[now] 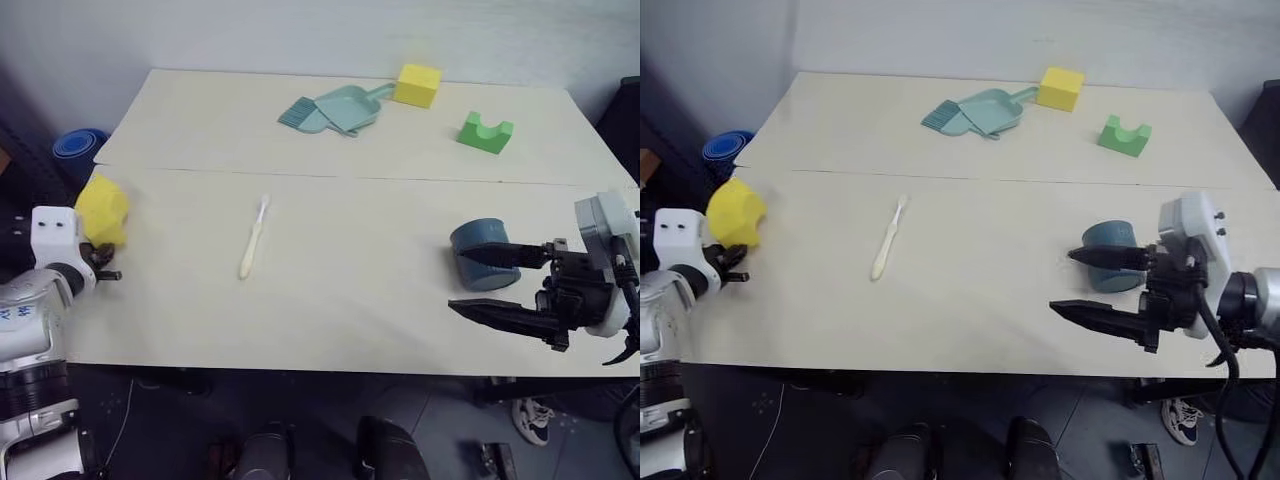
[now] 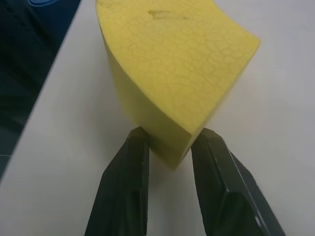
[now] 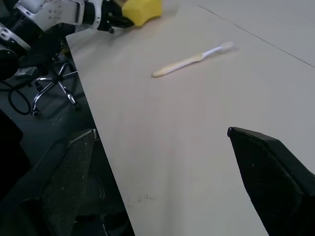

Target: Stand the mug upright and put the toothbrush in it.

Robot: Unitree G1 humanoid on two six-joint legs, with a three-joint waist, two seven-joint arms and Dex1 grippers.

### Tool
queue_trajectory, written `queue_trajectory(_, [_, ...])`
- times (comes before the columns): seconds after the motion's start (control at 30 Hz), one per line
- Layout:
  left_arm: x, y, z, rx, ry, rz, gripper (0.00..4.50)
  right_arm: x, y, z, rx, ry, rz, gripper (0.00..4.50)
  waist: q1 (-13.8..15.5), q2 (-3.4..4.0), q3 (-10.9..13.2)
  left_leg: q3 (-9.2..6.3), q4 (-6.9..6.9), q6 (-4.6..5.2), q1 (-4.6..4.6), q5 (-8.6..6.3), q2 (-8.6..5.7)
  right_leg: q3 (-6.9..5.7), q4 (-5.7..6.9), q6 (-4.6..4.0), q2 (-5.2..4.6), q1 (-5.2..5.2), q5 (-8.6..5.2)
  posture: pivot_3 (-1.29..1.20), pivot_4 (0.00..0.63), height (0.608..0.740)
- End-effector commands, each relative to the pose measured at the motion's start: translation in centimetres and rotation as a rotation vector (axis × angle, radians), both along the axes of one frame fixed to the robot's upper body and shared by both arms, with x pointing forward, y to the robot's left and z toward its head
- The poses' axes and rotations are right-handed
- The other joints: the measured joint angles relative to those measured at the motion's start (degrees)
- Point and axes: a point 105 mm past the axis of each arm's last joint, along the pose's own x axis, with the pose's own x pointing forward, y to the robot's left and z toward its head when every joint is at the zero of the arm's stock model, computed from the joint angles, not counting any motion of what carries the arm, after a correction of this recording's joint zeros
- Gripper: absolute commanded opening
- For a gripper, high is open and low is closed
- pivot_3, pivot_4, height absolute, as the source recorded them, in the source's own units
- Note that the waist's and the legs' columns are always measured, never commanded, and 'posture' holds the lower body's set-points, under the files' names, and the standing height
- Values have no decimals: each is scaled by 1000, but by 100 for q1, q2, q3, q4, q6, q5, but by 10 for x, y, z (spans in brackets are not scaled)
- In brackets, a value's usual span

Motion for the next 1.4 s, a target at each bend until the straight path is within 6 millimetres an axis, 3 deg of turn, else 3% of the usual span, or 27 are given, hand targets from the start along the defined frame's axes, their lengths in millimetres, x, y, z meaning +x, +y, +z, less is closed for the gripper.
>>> queue_trajectory(0.03, [-3,6,11,32,-48,15,1620,1,1,6,-17,-17,20,4500,-15,0,0,1,-1,-1,2,0,0,0,2,0,0,0,0,0,150,740])
queue_trajectory(0.2, [-7,6,12,-1,-60,10,3153,2,1,5,-26,-14,17,4500,-40,0,0,1,-2,-1,2,-1,1,-2,4,0,0,0,0,0,150,740])
queue_trajectory(0.33, [-26,-1,17,-85,-21,-109,4424,3,-4,3,-34,-9,-11,4500,-115,-1,0,0,-4,-2,1,-1,3,-3,4,0,0,-2,0,0,150,740])
queue_trajectory(0.47, [-55,-20,32,-88,50,-319,4470,3,-11,-1,-50,3,-48,4500,-140,-1,0,3,-9,-8,-4,-4,7,-3,7,0,1,-12,0,0,150,740])
queue_trajectory(0.53, [-75,-30,55,-87,62,-446,4470,3,-18,-1,-52,3,-80,4500,-144,0,1,7,-12,-10,-3,-6,8,1,8,-2,1,-17,-1,0,150,740])
queue_trajectory(0.63, [-93,-74,105,-142,14,-790,4470,7,-33,1,-44,4,-174,4500,-103,2,3,10,-7,-12,-7,-6,11,0,9,-6,2,-20,-4,0,150,740])
queue_trajectory(0.7, [-100,-100,124,-156,-10,-977,4470,11,-43,1,-39,4,-233,4500,-56,7,3,5,-2,-12,-2,-6,6,0,6,-7,-1,-10,-4,0,150,740])
queue_trajectory(0.77, [-99,-140,137,-185,-41,-1198,4470,21,-58,0,-34,-2,-337,4500,-36,20,-3,9,-2,-11,1,-6,4,6,-4,-8,-1,-4,-4,0,150,740])
queue_trajectory(0.9, [-84,-203,133,-115,-23,-1487,4470,51,-94,-10,-51,39,-590,4500,-67,31,-7,19,-5,-11,15,-6,0,11,12,-7,0,-2,-4,0,150,740])
queue_trajectory(1.0, [-75,-227,131,-91,-16,-1600,4470,77,-119,-20,-68,89,-757,4500,-145,31,-7,25,-6,-9,13,-4,-1,11,10,-7,2,-2,-4,0,150,740])
queue_trajectory(1.1, [-73,-241,130,-64,-7,-1685,4470,98,-137,-27,-60,136,-885,4500,-260,35,-4,42,-20,-9,-1,-4,2,16,9,-7,6,-32,-4,0,150,740])
queue_trajectory(1.27, [-71,-256,131,-24,-29,-1767,4470,131,-146,-32,33,216,-970,4500,-330,53,7,47,-29,-8,-2,-3,4,16,0,-7,8,-36,-4,0,150,740])
queue_trajectory(1.4, [-72,-262,130,-11,-42,-1785,4500,144,-140,-50,-23,262,-940,3540,-288,55,8,45,-23,-7,-7,-3,4,16,-1,-6,8,-36,-4,0,150,740])
